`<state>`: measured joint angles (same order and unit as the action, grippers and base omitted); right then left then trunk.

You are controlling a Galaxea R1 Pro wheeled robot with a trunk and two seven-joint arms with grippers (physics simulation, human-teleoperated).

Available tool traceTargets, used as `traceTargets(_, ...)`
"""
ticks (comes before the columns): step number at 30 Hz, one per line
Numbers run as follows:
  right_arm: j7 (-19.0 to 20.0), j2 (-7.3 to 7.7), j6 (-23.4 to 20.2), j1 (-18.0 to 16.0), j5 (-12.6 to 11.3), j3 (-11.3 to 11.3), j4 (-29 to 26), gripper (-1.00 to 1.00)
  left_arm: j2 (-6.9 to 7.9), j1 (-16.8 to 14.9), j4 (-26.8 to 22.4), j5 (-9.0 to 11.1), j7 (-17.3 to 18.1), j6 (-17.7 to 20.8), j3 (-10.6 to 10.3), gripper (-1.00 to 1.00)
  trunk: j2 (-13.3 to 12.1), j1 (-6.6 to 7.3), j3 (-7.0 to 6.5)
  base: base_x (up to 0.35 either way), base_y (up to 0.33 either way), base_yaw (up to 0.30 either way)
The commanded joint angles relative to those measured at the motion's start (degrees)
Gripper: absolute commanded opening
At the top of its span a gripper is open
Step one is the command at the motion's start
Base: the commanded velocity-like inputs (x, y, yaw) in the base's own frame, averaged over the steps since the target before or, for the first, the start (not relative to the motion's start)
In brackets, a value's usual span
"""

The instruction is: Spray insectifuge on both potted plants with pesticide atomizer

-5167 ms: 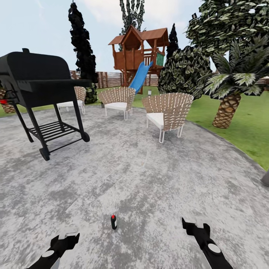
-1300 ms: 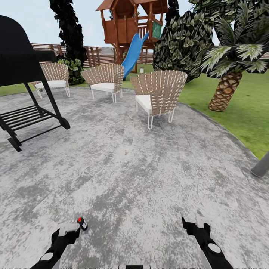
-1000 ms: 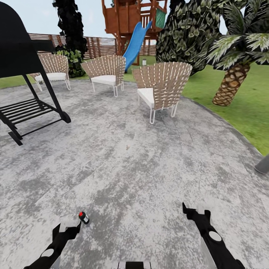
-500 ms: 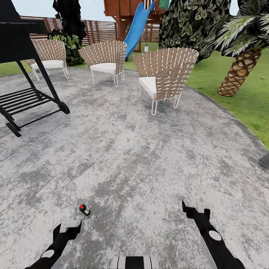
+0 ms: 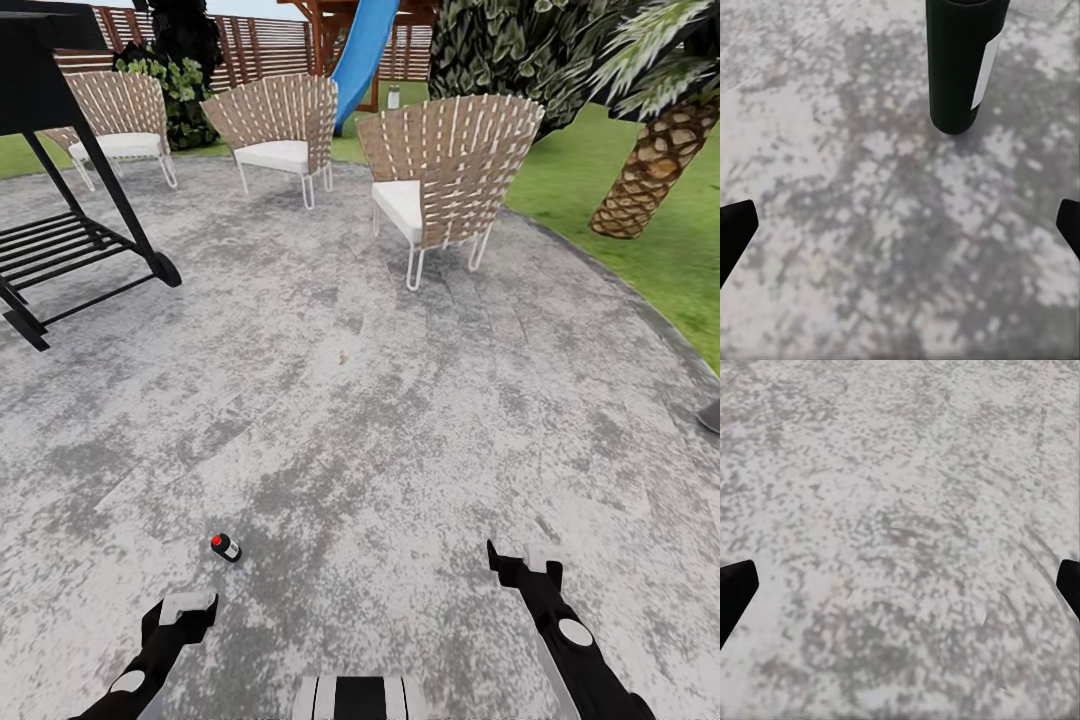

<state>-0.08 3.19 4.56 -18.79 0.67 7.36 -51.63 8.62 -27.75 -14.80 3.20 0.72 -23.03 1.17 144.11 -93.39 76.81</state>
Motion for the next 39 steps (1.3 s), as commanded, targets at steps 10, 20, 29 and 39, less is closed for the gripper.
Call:
traceTargets(10,-0.01,-0.01,0.18,-0.02,0.12,0.02,0.07,1.00,0.03,0.10,0.12,0.32,0.08,-0.16,0.05,1.00,0.01,0.01,0.03,0.000,0.000,0.000)
traceTargets(20,-0.01,-0.01,0.16,-0.02,0.12,-0.01,0.06,1.00,0.08,0.24,-0.13,0.30,0.08,-0.14,0.06,1.00,0.01,0.01,0.03,0.164,0.000,0.000)
traceTargets(29,-0.01,-0.02,0.18,-0.02,0.08,0.01,0.04,1.00,0.00,0.24,-0.14,0.32,0.08,-0.08,0.00,1.00,0.01,0.01,0.03,0.102,-0.057,0.000)
traceTargets(39,-0.01,-0.02,0.18,-0.02,0.03,-0.03,0.04,1.00,0.07,0.24,-0.15,0.32,0.08,-0.11,0.06,1.00,0.01,0.01,0.03,0.032,-0.021,-0.068)
